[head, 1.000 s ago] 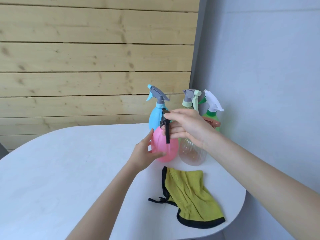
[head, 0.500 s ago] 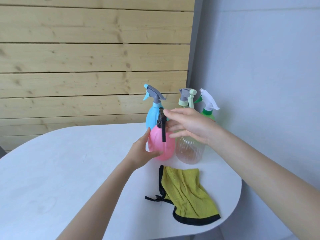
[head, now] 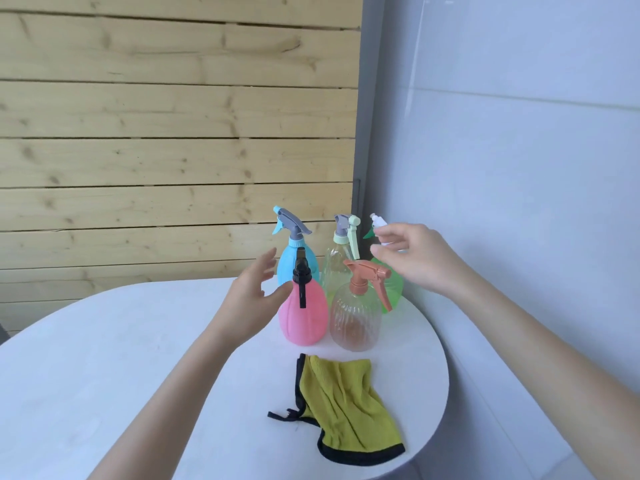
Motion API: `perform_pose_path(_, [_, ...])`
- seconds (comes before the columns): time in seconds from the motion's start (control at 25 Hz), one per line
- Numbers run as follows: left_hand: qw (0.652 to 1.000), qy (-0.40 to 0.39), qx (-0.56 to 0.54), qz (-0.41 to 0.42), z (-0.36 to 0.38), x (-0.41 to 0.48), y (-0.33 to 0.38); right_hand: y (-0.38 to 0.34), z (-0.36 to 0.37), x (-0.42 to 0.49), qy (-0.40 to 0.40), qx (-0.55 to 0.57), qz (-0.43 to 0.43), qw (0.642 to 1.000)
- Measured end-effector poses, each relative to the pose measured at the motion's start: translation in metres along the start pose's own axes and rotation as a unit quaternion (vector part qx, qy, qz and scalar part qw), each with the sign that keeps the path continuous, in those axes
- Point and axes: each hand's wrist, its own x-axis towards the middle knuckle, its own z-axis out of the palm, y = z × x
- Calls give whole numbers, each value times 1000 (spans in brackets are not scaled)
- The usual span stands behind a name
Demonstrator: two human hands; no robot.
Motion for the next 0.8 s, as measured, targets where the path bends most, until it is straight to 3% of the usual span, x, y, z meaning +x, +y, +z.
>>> perform_pose_path(0.16, [997,27,41,58,18,2,18,16,18,-6,-39,-103,-21,994])
perform_pose_path(0.32, [991,41,92,89,36,6,17,37,38,-3,-1,-117,-36,993])
perform_pose_path(0.6, [986,83,110,92,46,6,2,49,61,-7,76,-68,-58,993])
perform_pose_path(0.8, [991,77,95,61,50,5,3,51,60,-5,84,-51,-49,994])
